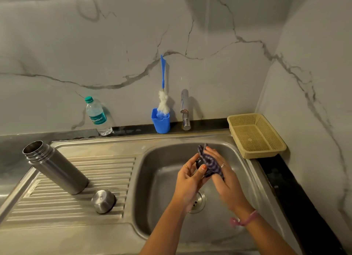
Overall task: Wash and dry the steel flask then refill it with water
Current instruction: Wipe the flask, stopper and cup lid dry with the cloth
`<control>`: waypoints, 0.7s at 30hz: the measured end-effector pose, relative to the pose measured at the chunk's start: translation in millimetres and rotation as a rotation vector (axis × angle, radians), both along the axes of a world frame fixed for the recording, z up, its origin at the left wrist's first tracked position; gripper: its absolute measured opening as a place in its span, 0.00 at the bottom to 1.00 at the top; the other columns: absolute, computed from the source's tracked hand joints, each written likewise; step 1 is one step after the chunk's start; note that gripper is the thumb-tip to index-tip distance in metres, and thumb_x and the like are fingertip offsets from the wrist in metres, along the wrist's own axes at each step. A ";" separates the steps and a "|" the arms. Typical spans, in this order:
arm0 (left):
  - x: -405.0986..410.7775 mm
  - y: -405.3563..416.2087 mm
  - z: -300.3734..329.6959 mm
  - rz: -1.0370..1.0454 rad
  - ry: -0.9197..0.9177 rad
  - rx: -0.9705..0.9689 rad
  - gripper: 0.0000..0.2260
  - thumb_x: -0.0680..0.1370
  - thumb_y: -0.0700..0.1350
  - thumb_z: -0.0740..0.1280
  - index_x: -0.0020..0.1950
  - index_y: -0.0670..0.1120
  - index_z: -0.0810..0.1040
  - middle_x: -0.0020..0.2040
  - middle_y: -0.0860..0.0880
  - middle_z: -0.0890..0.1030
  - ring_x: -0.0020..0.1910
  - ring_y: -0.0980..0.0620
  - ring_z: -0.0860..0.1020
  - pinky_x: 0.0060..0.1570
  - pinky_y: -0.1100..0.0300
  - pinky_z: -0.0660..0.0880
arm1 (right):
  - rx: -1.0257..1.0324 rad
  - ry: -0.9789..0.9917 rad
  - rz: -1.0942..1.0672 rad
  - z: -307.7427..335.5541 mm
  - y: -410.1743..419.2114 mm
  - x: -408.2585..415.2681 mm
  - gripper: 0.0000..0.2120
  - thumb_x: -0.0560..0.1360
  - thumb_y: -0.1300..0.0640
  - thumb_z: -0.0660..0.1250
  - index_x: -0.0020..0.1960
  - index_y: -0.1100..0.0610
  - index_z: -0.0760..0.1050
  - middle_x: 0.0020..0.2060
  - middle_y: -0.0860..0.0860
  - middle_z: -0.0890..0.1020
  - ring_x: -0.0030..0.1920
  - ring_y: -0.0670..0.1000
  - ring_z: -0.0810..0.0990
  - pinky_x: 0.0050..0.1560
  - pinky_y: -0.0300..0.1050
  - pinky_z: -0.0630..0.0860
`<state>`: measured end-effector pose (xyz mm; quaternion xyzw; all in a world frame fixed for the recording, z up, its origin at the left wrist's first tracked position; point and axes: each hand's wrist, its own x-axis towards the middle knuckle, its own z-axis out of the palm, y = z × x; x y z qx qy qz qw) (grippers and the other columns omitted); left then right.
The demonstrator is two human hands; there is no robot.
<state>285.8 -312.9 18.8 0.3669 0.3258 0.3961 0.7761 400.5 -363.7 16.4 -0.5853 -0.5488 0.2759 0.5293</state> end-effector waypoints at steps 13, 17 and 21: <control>3.3 1.5 -2.4 0.024 -0.212 -0.173 0.22 0.76 0.34 0.65 0.70 0.43 0.73 0.58 0.39 0.81 0.58 0.43 0.81 0.54 0.54 0.81 | -0.009 0.368 -0.094 1.4 -9.7 -8.8 0.22 0.75 0.67 0.56 0.66 0.54 0.71 0.57 0.43 0.81 0.61 0.46 0.77 0.55 0.33 0.74; 4.3 0.8 -7.1 0.028 -0.192 -0.188 0.19 0.80 0.31 0.62 0.70 0.41 0.72 0.56 0.39 0.82 0.55 0.44 0.82 0.56 0.53 0.81 | -0.057 0.322 -0.143 8.1 -3.0 -6.5 0.18 0.72 0.60 0.57 0.57 0.46 0.77 0.46 0.39 0.83 0.49 0.38 0.80 0.47 0.36 0.76; 4.7 1.4 -2.0 0.037 -0.207 -0.194 0.17 0.81 0.33 0.61 0.69 0.42 0.73 0.60 0.37 0.81 0.55 0.44 0.82 0.56 0.51 0.81 | 0.042 -0.011 -0.090 4.0 -4.2 -8.6 0.30 0.72 0.65 0.56 0.73 0.48 0.64 0.73 0.45 0.66 0.75 0.44 0.59 0.74 0.42 0.59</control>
